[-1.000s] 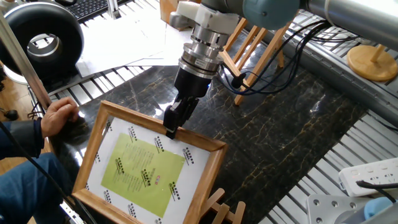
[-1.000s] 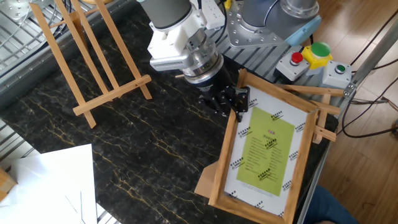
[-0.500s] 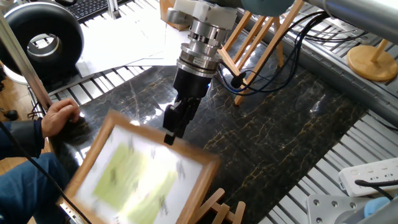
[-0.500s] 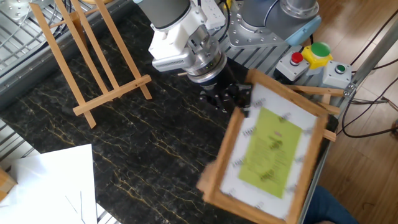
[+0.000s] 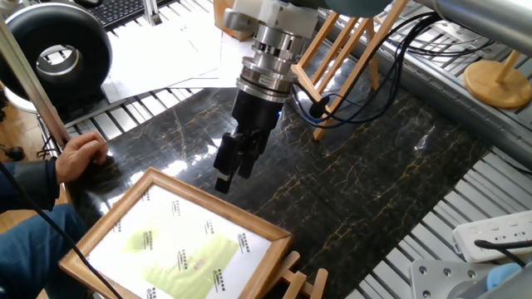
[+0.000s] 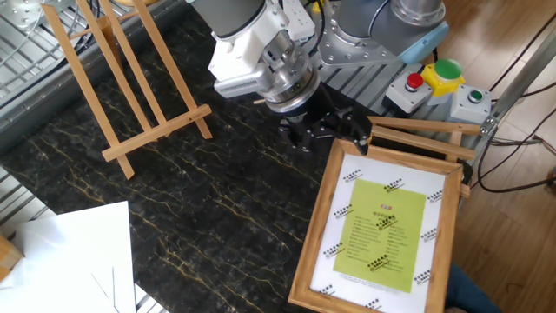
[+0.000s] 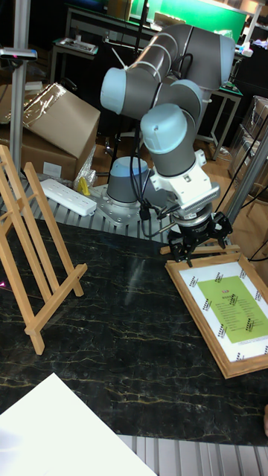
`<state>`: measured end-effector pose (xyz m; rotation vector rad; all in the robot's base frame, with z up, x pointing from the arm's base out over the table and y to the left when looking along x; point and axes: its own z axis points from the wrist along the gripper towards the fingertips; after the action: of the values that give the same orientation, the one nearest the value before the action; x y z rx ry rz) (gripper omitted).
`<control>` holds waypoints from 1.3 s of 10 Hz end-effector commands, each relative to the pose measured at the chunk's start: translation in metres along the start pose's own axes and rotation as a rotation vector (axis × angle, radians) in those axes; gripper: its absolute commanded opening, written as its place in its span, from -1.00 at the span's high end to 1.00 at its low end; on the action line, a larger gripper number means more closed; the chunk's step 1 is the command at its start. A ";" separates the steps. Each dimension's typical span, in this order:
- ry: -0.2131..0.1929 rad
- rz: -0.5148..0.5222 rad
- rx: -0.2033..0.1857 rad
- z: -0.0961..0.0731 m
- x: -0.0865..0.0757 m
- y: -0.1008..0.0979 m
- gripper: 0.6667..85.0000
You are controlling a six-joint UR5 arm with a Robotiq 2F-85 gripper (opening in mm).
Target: Take the photo frame down from the bracket
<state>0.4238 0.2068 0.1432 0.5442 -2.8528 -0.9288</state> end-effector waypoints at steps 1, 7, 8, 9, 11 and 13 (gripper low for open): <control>0.009 -0.016 0.026 -0.004 0.004 -0.007 -1.00; -0.003 0.090 0.151 -0.028 0.016 -0.016 -0.85; -0.007 0.120 0.167 -0.031 0.016 -0.015 -0.57; -0.026 0.159 0.187 -0.035 0.011 -0.013 -0.34; -0.062 0.287 0.248 -0.045 -0.002 0.002 0.45; -0.115 0.334 0.312 -0.049 -0.018 0.001 0.99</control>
<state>0.4340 0.1802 0.1707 0.1825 -3.0095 -0.5608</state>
